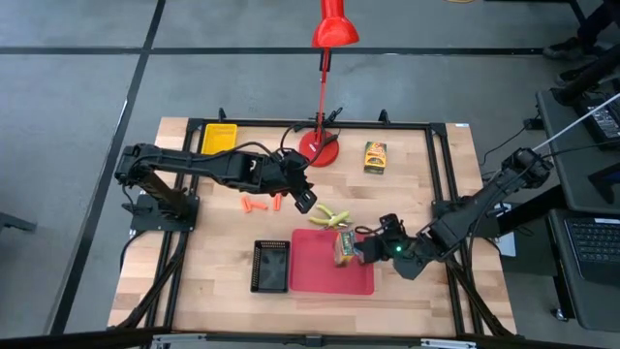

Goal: Pick & Place School Supplies
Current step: Put the bottom yellow crayon box into the red bin

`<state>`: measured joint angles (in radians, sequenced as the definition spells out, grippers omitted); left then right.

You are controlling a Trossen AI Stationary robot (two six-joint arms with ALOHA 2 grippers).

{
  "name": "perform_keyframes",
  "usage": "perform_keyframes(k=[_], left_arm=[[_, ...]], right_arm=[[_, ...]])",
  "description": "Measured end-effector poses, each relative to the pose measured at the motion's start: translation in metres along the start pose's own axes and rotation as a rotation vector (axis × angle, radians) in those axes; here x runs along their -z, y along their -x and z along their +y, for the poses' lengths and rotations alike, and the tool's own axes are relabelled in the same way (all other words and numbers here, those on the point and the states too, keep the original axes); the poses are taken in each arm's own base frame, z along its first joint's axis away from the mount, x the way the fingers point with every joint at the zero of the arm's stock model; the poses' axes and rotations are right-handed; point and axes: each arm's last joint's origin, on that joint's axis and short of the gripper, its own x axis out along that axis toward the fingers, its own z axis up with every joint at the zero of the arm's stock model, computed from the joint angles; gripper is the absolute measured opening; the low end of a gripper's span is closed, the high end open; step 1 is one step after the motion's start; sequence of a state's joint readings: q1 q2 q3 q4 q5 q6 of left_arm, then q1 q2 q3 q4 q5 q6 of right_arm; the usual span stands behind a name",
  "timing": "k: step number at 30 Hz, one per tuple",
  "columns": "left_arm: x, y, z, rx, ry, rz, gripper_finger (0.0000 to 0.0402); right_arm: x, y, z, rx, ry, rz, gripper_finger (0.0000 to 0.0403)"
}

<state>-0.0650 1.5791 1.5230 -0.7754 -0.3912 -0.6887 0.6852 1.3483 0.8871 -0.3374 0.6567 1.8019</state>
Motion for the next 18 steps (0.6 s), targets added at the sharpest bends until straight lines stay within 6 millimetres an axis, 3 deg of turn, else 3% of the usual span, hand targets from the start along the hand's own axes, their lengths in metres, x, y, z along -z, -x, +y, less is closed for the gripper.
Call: perform_keyframes(k=[18], left_arm=[[0.001,0.001,-0.002,0.005,0.002,0.001,0.0139]], right_arm=[[0.006,0.002,-0.020,0.145,-0.007,-0.030,0.0000]])
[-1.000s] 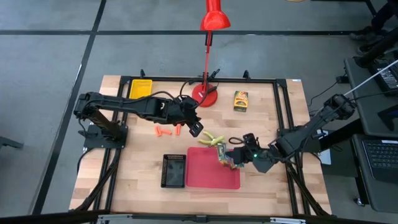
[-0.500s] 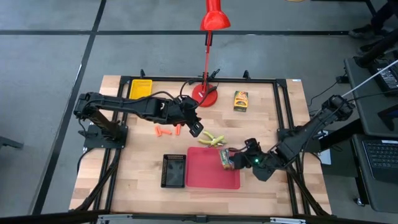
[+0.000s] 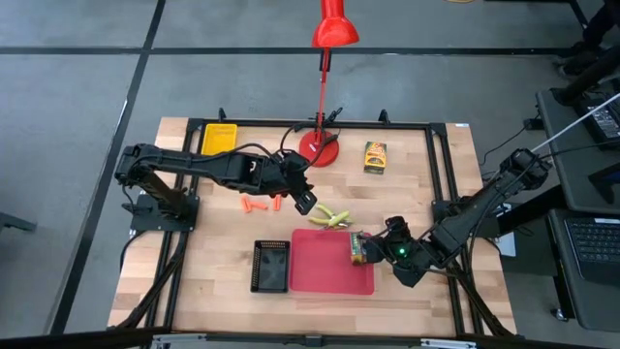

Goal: Pick & Place School Supplies
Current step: Put the bottom yellow crayon box into the red bin, then put the yellow crayon box into the red bin

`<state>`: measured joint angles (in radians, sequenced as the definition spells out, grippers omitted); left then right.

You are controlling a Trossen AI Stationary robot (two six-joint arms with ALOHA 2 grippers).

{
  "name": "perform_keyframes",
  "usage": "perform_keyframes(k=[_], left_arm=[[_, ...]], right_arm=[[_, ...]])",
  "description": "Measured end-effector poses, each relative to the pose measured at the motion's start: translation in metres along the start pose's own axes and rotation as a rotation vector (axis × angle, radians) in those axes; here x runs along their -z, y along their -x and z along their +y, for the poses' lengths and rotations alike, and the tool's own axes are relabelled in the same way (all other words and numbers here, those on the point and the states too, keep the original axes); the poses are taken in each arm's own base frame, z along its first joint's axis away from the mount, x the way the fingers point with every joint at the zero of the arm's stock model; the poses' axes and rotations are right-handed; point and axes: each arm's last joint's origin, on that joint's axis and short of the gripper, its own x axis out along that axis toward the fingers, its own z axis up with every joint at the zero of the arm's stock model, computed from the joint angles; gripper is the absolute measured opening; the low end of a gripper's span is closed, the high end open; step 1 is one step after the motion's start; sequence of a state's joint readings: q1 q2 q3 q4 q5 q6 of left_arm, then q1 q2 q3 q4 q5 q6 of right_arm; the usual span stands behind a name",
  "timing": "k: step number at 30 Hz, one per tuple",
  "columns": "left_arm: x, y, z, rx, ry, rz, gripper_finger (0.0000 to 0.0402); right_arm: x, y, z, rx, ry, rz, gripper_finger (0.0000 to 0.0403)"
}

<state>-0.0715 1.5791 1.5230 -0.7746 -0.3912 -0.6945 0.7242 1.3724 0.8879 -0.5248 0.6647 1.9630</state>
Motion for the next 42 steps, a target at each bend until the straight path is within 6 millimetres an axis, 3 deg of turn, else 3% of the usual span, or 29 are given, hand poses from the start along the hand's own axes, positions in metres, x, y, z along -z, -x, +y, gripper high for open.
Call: perform_keyframes(k=[22,33,42], left_arm=[[0.0000,-0.0001,-0.0001,0.001,0.000,0.000,0.0139],[0.0002,0.0005,-0.0027,0.016,0.001,-0.007,0.0139],[0.0032,0.0007,-0.0013,0.008,0.002,0.026,0.0139]], right_arm=[[-0.0019,0.0001,-0.0061,0.063,0.012,0.005,0.0014],[-0.0025,0.0004,-0.0072,0.072,0.029,0.000,0.0053],[-0.0064,0.0007,-0.0098,0.067,0.003,-0.090,0.0058]])
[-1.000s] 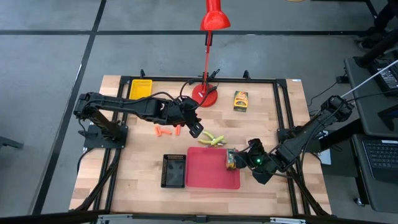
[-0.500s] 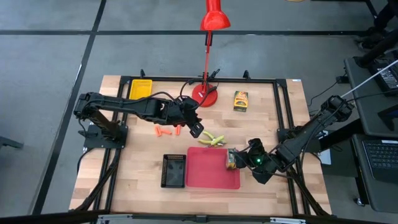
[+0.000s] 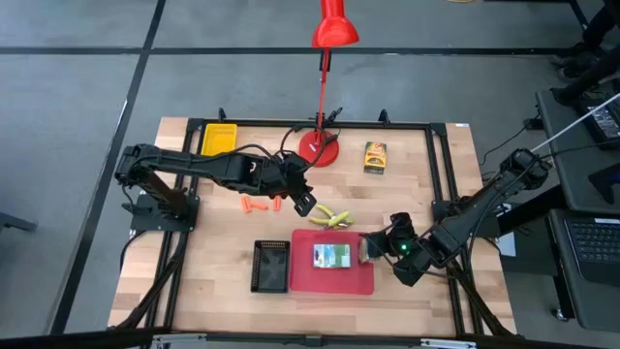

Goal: Pick & Place School Supplies
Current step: Put the yellow crayon box into the red bin

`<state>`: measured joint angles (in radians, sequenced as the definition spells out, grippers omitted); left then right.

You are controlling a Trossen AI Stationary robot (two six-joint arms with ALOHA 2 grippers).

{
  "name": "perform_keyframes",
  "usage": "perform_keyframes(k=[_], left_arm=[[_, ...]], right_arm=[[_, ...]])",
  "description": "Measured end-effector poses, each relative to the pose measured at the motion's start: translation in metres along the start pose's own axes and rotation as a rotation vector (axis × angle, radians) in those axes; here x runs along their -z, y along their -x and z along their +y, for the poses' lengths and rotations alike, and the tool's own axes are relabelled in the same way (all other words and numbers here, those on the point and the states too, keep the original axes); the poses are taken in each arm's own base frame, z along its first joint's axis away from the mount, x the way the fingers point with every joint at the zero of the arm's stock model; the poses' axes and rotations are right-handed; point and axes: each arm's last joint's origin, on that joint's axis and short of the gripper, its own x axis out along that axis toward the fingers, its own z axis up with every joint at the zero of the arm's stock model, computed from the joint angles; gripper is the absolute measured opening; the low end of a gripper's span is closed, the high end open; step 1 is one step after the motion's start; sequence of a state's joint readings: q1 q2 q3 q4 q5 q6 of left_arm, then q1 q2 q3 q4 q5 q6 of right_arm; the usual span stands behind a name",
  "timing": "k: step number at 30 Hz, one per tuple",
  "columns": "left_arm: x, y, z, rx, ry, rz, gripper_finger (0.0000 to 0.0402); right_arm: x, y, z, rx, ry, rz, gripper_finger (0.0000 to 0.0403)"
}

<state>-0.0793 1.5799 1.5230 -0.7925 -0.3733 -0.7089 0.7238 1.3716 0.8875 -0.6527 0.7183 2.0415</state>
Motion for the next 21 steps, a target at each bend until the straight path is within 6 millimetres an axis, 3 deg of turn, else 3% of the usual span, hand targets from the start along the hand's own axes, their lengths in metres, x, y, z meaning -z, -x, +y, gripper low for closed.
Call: perform_keyframes(k=[7,14,21], left_arm=[[0.012,0.001,0.008,-0.042,-0.043,0.144,0.0139],[0.029,-0.011,0.015,-0.061,-0.056,0.240,0.0139],[0.046,-0.027,0.016,-0.035,-0.055,0.261,0.0139]], right_arm=[[0.000,0.000,0.005,-0.071,-0.022,-0.059,0.0059],[0.004,0.002,0.017,-0.172,0.008,-0.047,0.0059],[-0.008,0.008,0.020,-0.268,-0.085,-0.270,0.0056]])
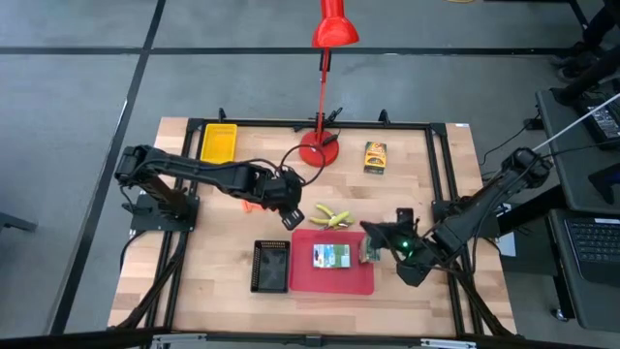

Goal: Pick & Place School Supplies
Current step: Put the yellow crayon box into the red bin

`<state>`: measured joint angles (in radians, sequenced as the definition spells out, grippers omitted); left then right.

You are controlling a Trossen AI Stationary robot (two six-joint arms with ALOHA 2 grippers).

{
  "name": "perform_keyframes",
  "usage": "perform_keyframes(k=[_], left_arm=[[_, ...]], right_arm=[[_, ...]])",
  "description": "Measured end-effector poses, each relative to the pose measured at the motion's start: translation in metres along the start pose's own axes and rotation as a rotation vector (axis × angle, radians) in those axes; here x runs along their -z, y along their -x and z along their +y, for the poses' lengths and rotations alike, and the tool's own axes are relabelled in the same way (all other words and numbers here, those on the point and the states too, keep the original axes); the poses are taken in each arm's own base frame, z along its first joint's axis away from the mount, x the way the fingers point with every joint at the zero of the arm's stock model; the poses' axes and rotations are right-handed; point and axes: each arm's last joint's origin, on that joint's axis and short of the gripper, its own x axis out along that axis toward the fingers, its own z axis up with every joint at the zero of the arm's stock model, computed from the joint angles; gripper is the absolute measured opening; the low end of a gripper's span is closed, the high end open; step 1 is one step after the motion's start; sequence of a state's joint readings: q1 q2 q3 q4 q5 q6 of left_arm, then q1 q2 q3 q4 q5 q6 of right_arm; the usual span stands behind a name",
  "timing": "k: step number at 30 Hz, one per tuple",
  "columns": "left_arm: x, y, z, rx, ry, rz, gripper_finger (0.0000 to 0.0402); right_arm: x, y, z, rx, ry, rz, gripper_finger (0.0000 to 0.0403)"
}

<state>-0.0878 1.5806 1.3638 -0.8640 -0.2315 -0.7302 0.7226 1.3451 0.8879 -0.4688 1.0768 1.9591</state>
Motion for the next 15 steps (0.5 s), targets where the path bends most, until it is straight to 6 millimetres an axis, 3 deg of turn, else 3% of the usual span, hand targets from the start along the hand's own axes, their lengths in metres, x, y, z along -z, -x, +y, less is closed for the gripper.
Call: perform_keyframes(k=[7,15], left_arm=[[-0.005,-0.001,-0.003,0.000,0.032,-0.083,0.0138],[-0.009,-0.001,-0.003,0.009,0.037,-0.113,0.0138]], right_arm=[[-0.037,-0.021,-0.006,0.189,0.048,0.005,0.0042],[-0.109,-0.034,-0.020,0.471,0.202,0.005,0.0041]])
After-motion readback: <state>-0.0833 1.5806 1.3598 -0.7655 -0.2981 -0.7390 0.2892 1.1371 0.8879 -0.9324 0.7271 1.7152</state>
